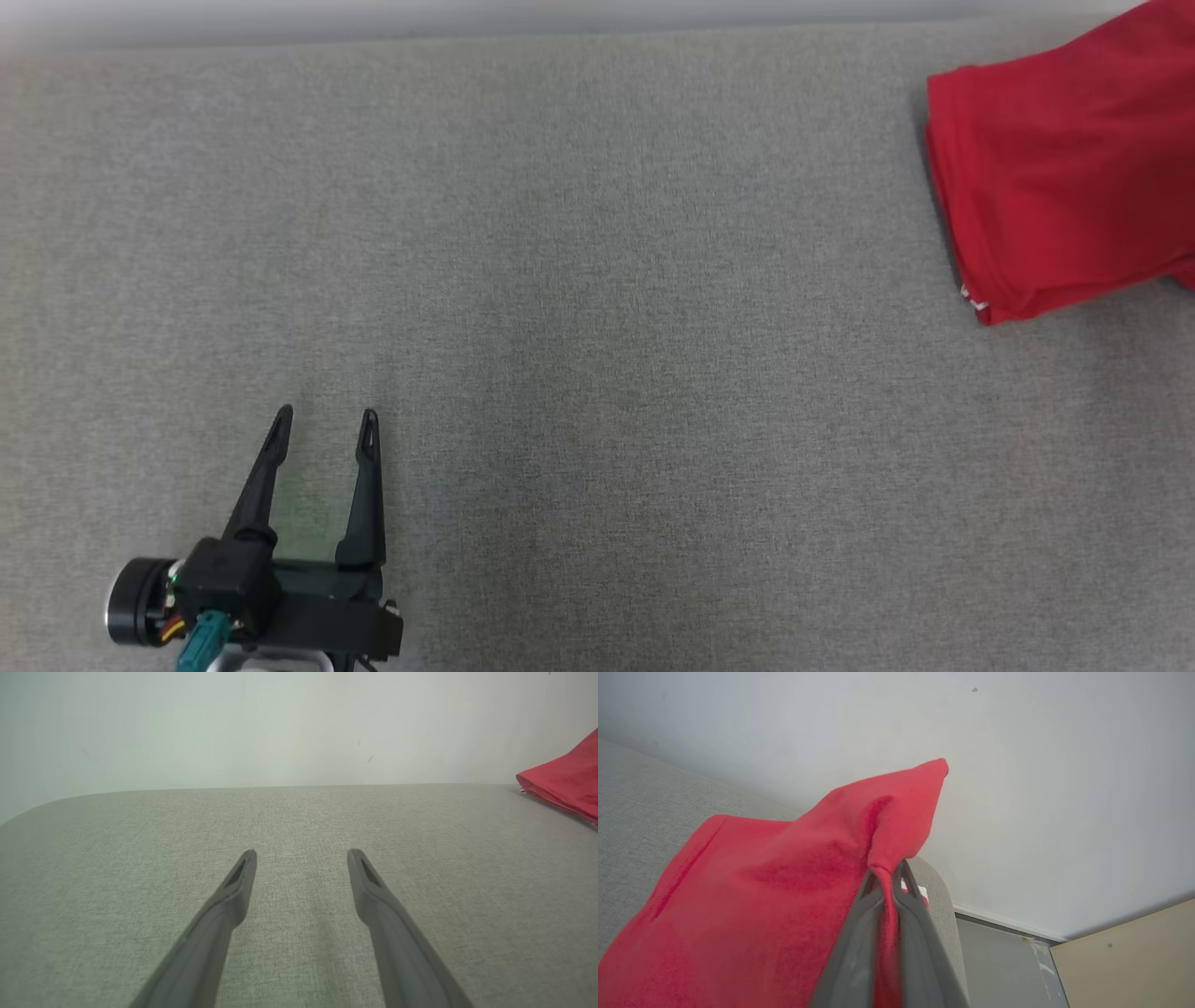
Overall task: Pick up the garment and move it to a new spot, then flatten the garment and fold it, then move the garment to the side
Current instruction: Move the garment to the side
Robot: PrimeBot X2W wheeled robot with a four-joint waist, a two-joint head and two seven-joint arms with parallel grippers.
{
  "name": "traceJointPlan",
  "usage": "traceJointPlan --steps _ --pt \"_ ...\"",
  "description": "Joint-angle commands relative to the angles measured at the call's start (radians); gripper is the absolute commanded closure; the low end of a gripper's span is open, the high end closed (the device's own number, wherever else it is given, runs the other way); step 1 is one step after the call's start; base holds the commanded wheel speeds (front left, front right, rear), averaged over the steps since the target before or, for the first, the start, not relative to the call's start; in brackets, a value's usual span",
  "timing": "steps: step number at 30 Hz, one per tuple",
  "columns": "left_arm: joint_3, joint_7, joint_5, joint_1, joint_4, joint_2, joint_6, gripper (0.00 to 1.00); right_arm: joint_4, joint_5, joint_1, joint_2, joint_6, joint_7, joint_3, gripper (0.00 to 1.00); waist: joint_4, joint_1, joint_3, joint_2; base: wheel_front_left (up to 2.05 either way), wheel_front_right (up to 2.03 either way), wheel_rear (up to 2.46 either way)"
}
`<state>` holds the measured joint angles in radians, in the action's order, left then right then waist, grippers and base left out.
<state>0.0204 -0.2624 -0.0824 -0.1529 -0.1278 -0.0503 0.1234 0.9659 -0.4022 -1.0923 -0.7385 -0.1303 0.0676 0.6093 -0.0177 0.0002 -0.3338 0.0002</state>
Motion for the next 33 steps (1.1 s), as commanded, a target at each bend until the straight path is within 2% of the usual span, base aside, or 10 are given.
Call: traceJointPlan --steps 1,17,29,30,31,32,33 --pt "0.000 -0.001 0.011 -0.020 0.006 0.000 0.003 0.00 -0.003 -0.005 -0.021 -0.011 0.000 -0.013 0.006 1.00 -0.008 -0.0002 -0.022 -0.0002 0.00 0.00 0.00" --pt "0.003 -0.001 0.018 -0.062 0.056 -0.012 0.007 0.00 0.006 0.003 -0.133 -0.190 0.000 -0.141 0.075 1.00 0.016 -0.0002 -0.108 -0.0002 0.00 0.00 0.00" --pt "0.000 -0.001 0.014 -0.077 0.062 -0.013 0.006 0.00 0.076 -0.005 -0.132 -0.176 0.000 -0.193 0.064 1.00 0.012 -0.0002 -0.127 -0.0002 0.00 0.00 0.00" --pt "0.000 -0.001 0.013 -0.078 0.060 -0.014 0.006 0.00 0.083 0.002 -0.131 -0.174 0.000 -0.195 0.065 0.69 0.012 -0.0002 -0.127 -0.0002 0.00 0.00 0.00" --pt "0.000 -0.001 0.013 -0.079 0.059 -0.014 0.006 0.00 0.093 -0.001 -0.128 -0.168 0.000 -0.203 0.063 0.20 0.012 -0.0002 -0.126 -0.0002 0.00 0.00 0.00" --pt "-0.001 -0.001 0.012 -0.080 0.058 -0.014 0.006 0.00 0.096 0.002 -0.129 -0.165 0.000 -0.202 0.061 0.00 0.012 -0.0002 -0.125 -0.0002 0.00 0.00 0.00" --pt "-0.002 -0.001 0.011 -0.081 0.057 -0.014 0.006 0.00 0.095 0.015 -0.134 -0.166 0.000 -0.193 0.064 0.00 0.012 -0.0002 -0.124 -0.0002 0.00 0.00 0.00"
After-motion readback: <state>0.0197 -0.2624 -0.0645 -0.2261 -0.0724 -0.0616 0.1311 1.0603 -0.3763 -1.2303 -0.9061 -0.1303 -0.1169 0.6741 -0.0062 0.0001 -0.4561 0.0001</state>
